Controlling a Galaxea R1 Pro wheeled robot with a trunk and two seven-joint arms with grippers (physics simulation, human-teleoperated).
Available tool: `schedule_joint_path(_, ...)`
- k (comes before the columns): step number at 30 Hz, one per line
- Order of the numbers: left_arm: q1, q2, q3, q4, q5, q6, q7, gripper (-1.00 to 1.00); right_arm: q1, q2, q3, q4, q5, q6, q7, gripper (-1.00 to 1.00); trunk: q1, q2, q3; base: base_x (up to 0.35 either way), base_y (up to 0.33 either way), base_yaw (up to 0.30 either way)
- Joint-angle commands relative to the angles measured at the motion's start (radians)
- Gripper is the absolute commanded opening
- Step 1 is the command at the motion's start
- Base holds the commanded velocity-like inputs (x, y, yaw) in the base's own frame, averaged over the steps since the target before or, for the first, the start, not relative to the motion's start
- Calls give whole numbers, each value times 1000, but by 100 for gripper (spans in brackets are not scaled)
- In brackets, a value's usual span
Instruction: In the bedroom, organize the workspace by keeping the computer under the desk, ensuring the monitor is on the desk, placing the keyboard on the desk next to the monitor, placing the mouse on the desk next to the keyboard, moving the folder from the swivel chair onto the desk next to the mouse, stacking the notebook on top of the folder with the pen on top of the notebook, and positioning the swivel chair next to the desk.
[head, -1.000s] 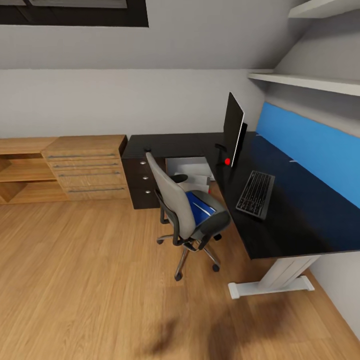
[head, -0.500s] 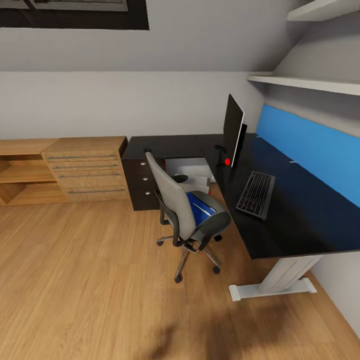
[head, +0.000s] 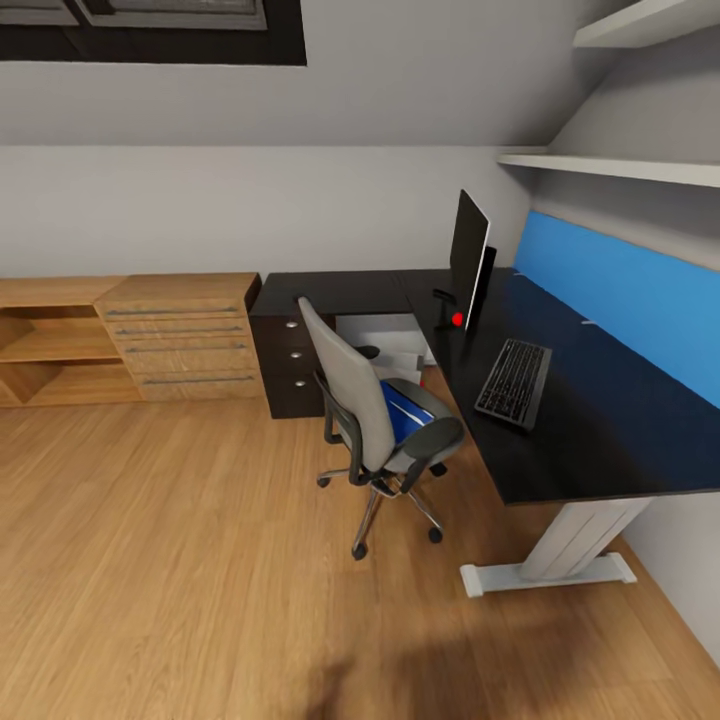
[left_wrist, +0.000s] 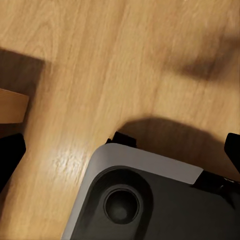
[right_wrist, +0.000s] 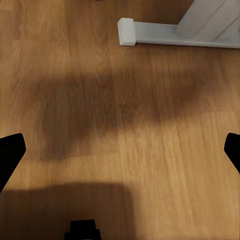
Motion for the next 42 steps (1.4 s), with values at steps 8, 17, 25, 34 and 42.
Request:
schedule_joint_path(8, 0, -2, 3, 0, -4, -3, -1, 100, -1, 0, 1, 1, 10, 0, -10, 100, 15, -29, -13, -2, 0, 2)
schedule_joint_path(17, 0, -7, 3, -78, -5, 1, 2, 100, -1, 0, 0, -2, 8, -1, -10, 100, 50, -92, -41, 0, 0, 0)
schedule_joint_path(25, 0, -25, -7, -457, -63, 328, 150, 100, -2, 7, -4, -138, 0, 10, -20, 100, 81, -148, -66, 0, 0, 0)
schedule_joint_path(34, 0, -64, -14, -856, -69, 687, 165, 100, -167, 14, -5, -189, -2, 124, -21, 100, 115, -211, -95, 0, 0, 0)
schedule_joint_path(42, 7, -109, -27, -1070, -66, 823, 156, 100, -442, 20, -5, -95, -109, 212, -16, 100, 146, -267, -120, 0, 0, 0)
